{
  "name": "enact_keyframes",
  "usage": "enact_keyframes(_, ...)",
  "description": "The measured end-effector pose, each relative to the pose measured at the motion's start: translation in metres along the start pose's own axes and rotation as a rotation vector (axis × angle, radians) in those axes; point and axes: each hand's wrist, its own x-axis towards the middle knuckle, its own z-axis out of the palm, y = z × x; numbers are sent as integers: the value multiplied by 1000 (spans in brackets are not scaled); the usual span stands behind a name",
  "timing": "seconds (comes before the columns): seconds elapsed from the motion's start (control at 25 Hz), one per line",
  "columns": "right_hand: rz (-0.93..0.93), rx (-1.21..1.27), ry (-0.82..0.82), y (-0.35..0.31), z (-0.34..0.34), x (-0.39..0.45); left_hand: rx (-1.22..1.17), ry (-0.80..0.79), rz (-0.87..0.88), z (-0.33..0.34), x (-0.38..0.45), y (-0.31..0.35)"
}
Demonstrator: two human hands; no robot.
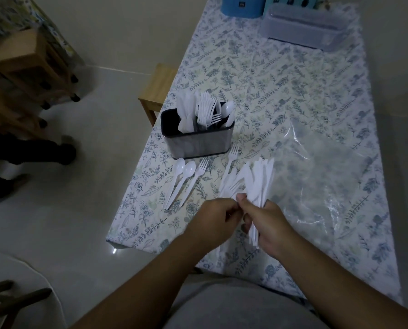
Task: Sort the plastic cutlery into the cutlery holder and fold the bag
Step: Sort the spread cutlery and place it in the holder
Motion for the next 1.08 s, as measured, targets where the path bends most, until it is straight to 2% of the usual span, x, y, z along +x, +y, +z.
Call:
enact_keyframes(0.08,4,12,56,-2,-4,2,68,67,-13,6,5,-9)
enact_keyframes(0.16,14,68,96,-4,-10,4,206,128,-183,4,10,-29)
enact_keyframes(0.28,28,74,79,-6,-14,1,286,62,-300,0,13,-50)
enact_keyframes(0.4,31,31,79,-4,-16,0,179,113,-303,1,10,-52)
enact_keyframes(0.56,27,47,79,-5,-17,3,-27,361,-396,-4,5,-52)
enact_keyframes(0.64,37,116,56,-6,-15,3,15,429,-396,-5,8,-55)
enact_keyframes(0.88,90,148,9,-4,-12,3,304,308,-246,0,33,-50)
enact_keyframes(1.0,93,153,20,-4,-14,3,402,218,-358,-2,47,-57)
enact_keyframes(1.08,84,159,18,-3,-16,4,388,209,-426,-5,48,-55)
